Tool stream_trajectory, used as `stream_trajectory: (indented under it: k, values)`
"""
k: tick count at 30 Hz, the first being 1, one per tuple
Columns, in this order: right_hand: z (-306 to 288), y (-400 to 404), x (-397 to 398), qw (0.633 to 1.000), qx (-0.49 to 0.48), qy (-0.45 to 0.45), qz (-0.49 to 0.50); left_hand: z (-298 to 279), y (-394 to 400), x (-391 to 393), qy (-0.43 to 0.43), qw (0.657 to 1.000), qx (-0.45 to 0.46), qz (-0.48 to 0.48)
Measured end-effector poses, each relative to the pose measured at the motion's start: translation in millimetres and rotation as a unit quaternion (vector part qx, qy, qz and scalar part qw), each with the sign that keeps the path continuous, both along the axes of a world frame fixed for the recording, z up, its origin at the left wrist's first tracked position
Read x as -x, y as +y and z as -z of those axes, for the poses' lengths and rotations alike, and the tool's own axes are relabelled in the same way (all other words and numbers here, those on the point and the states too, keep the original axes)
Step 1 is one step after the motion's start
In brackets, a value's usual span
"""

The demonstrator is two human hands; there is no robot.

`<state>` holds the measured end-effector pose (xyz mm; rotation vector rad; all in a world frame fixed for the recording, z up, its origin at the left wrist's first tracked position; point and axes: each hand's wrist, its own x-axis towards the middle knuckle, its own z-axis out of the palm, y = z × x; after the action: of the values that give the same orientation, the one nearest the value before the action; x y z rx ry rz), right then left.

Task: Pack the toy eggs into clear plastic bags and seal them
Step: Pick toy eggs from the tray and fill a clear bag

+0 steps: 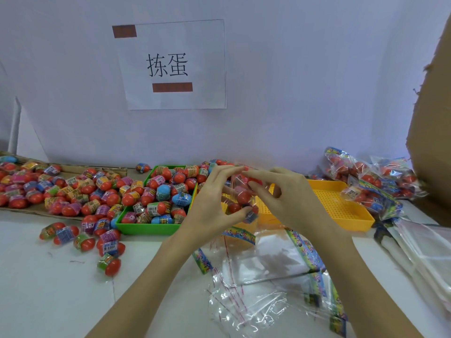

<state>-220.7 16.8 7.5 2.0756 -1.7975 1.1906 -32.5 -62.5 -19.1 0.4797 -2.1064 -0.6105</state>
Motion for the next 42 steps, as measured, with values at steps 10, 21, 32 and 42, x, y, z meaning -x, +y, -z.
stream_trajectory:
  k: [10,21,32,42]
  values:
    - [-0.2,0.6,-1.0,1.0,0.011,-0.016,0.004,1.6,12.6,7.6,0.036,0.998,-0.039,-0.019]
    - [3.1,-3.5,-9.8,0.999,-0.037,0.001,0.005,2.3,13.5,9.8,0.035,0.993,-0.101,-0.038]
    - [-1.4,0.0,-7.2,0.999,0.016,-0.04,0.015,1.7,15.6,9.0,0.06,0.981,-0.182,0.004]
    - [-3.8,1.1,-9.9,0.99,0.016,-0.139,-0.035,0.7,12.8,6.7,0.124,0.957,-0.261,0.012]
